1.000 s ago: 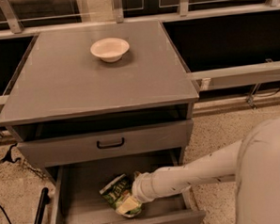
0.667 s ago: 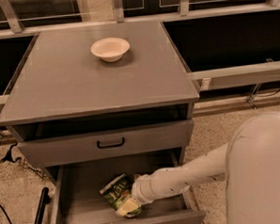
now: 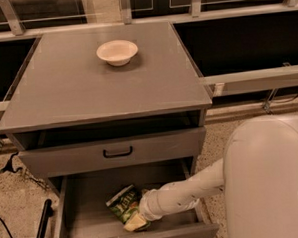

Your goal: Pick green jalapeno chip bag from middle drawer and place on counter

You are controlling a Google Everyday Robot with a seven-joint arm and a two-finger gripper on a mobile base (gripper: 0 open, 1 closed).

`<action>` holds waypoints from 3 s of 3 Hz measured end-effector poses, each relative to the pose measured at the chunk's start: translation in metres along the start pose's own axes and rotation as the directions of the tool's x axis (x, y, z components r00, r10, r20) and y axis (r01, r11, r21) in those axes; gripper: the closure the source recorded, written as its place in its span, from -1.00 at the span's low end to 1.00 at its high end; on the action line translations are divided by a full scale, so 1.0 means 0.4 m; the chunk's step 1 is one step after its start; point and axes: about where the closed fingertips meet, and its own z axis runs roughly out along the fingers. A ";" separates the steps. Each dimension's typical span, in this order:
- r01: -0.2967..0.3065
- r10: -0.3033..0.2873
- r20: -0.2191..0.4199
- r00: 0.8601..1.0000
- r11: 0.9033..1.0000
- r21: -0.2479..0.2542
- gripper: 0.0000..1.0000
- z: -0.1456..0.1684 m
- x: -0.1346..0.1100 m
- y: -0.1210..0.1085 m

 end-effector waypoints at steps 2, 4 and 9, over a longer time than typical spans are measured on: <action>-0.004 0.004 -0.009 1.000 1.000 0.004 -0.09 0.027 0.010 0.000; -0.004 0.004 -0.009 1.000 1.000 0.004 0.97 0.027 0.010 0.000; 0.415 -0.427 -0.083 0.901 0.901 -0.126 1.00 -0.358 -0.216 0.009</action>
Offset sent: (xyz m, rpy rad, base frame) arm 0.0009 0.0030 -0.0100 -0.0082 0.0033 -0.0049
